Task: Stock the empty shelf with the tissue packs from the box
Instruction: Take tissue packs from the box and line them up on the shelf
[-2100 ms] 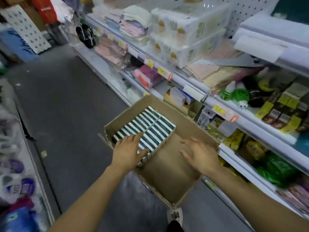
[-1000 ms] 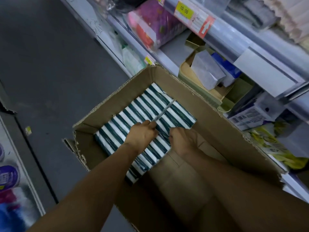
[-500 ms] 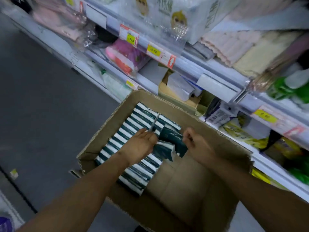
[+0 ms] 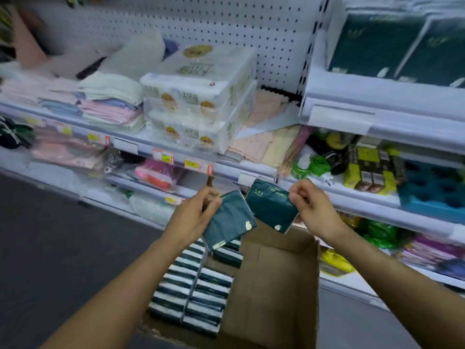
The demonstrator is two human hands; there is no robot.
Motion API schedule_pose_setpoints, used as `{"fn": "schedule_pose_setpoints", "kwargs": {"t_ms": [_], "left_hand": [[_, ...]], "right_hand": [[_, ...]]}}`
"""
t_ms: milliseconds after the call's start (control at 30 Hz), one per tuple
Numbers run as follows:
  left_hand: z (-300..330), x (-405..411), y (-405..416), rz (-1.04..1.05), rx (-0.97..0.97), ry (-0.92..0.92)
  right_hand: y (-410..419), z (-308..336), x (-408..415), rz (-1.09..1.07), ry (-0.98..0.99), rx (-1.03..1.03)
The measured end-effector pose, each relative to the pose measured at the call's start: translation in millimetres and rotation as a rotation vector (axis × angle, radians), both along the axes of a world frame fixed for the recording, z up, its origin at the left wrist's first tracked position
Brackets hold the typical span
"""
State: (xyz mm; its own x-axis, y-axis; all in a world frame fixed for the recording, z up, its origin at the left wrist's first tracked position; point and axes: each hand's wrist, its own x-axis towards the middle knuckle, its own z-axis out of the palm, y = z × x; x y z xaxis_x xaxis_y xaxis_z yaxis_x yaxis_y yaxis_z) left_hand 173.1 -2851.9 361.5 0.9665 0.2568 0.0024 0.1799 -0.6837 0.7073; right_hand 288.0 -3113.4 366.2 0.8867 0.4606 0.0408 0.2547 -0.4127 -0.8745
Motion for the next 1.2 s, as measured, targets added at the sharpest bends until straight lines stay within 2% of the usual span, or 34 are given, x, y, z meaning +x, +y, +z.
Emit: {"fn": "schedule_pose_setpoints", "kwargs": {"t_ms": [433, 633, 767, 867, 933, 1000, 1100, 1200], "left_hand": [[122, 47, -48, -0.109, -0.001, -0.265], [163, 67, -66, -0.122, -0.053, -0.347], [181, 78, -75, -0.121, -0.078, -0.357], [190, 86, -79, -0.108, -0.086, -0.365], [194, 90, -82, -0.100, -0.096, -0.369], [196, 94, -84, -0.089, -0.093, -0.371], [195, 100, -85, -0.082, -0.091, -0.374], [195, 108, -87, -0.105, -0.068, -0.362]], "right_hand": [[-66, 158, 9, -0.148, -0.421, 0.050], [-94, 234, 45, -0.179, -0.580, 0.094], [-94, 252, 79, -0.183, -0.638, -0.058], [-90, 247, 95, -0.142, -0.637, -0.220], [-87, 241, 101, -0.121, -0.644, -0.251], [-85, 236, 104, -0.153, -0.751, -0.292], [-85, 232, 110, -0.185, -1.005, -0.467], [-83, 232, 122, -0.197, -1.079, -0.572]]}}
